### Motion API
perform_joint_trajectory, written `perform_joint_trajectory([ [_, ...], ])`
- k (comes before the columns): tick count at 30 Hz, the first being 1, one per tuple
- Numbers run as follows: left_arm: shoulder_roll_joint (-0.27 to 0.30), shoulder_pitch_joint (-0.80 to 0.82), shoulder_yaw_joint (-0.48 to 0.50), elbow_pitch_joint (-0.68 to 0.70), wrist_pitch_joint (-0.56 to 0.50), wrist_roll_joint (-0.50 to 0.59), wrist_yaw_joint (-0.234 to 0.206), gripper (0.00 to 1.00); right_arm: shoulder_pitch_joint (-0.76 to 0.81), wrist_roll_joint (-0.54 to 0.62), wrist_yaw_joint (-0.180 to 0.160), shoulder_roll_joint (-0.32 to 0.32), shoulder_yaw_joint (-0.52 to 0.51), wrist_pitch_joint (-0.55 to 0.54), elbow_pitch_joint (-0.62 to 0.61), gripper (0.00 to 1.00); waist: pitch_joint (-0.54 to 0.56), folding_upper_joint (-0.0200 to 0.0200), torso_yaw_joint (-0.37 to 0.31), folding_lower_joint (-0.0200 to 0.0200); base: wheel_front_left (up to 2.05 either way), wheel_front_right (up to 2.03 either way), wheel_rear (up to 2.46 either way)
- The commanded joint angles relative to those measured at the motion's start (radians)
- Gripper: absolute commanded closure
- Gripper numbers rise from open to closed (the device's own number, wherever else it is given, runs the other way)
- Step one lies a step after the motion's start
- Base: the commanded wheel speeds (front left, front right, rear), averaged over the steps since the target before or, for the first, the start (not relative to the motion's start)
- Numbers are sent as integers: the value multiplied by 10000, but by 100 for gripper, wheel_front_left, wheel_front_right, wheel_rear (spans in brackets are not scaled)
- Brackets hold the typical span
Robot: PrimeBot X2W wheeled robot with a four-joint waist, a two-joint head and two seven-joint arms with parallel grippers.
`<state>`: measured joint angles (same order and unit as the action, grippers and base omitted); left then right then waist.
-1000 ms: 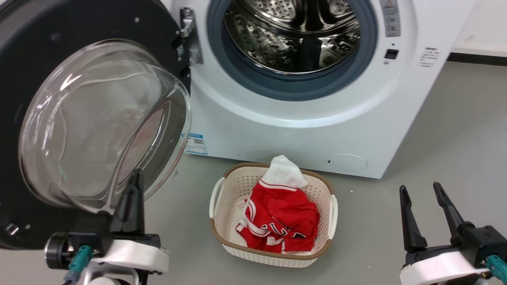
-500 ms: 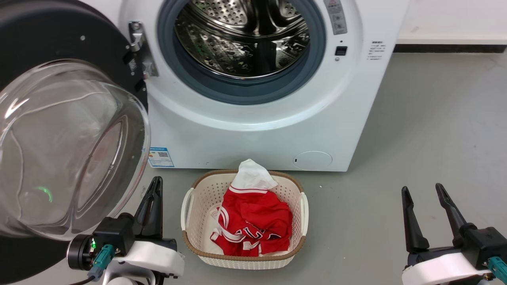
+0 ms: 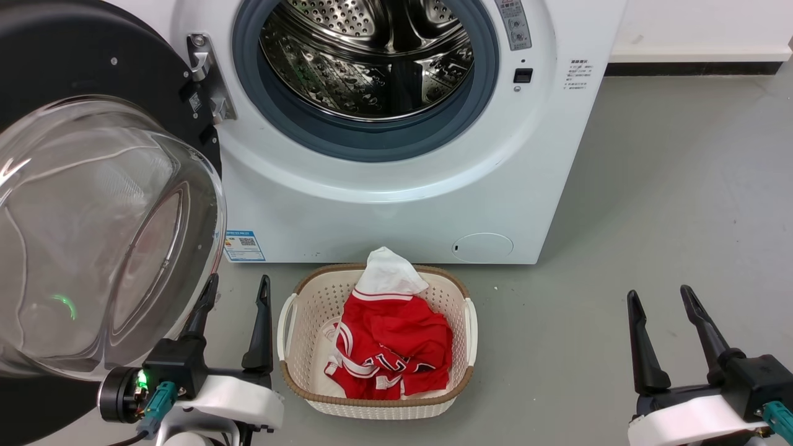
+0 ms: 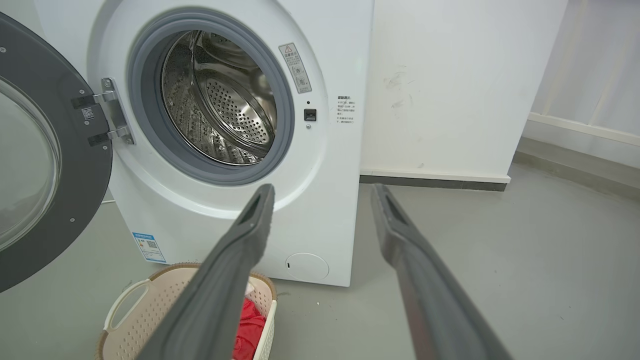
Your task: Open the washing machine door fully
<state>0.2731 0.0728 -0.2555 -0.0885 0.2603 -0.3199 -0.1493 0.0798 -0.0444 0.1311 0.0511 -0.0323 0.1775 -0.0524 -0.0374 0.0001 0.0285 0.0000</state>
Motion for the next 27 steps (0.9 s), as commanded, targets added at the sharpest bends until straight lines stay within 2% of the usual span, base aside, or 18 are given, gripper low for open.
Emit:
perform_joint_trajectory([
  [1,-41,80,48,45,70,66,33,0,-140,-28,-7,-19,4,61,-33,0,-42,-1,-5,0,0,0,0],
  [27,-257,167,592,134,51,478,252,0,-490,-110,-7,-19,91,268,260,0,-474,-1,-218,0,0,0,0],
])
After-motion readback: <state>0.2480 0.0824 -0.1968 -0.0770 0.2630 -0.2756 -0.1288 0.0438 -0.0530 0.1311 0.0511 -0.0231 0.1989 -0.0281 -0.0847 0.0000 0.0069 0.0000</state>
